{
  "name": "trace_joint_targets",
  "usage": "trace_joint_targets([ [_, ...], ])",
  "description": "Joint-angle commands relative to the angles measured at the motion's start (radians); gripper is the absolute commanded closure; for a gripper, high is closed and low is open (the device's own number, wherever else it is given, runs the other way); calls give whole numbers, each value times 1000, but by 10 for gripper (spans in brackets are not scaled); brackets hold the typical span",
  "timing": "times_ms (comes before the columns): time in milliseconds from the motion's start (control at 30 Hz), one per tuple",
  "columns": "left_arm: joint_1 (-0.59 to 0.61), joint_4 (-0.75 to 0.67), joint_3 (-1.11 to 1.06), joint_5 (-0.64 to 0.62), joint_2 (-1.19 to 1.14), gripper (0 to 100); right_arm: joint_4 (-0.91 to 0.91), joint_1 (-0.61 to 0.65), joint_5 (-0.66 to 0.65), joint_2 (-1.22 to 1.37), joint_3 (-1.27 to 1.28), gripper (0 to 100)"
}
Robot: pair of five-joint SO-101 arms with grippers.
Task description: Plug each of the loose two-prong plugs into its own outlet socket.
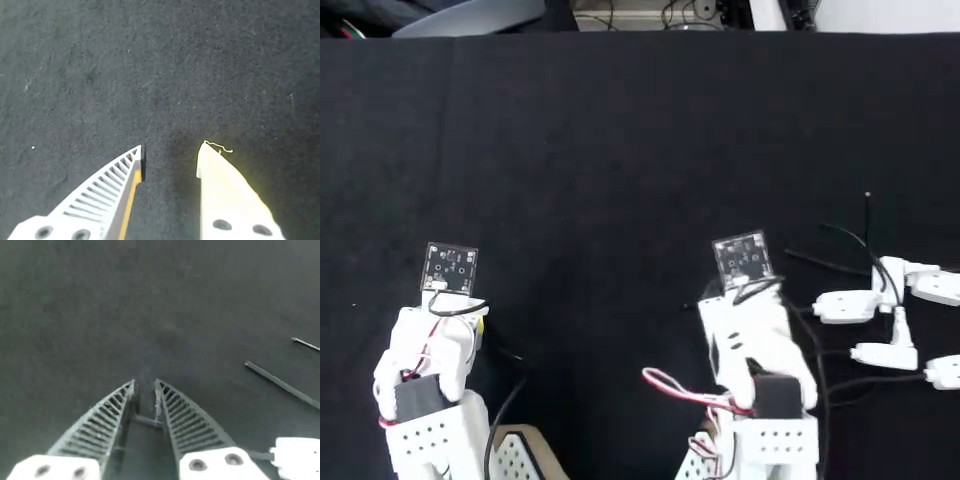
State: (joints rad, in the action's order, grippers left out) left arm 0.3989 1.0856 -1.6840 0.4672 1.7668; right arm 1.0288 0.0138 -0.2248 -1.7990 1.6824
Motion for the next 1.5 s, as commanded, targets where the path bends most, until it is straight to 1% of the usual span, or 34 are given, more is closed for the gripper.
trace_joint_targets([
  [0,-5,0,-18,2,-2,817,51,29,23,-22,5,943],
  [367,-5,0,-18,0,-2,817,242,26,23,-27,5,943],
  [1467,-5,0,-18,0,-2,817,239,28,23,-28,5,945],
])
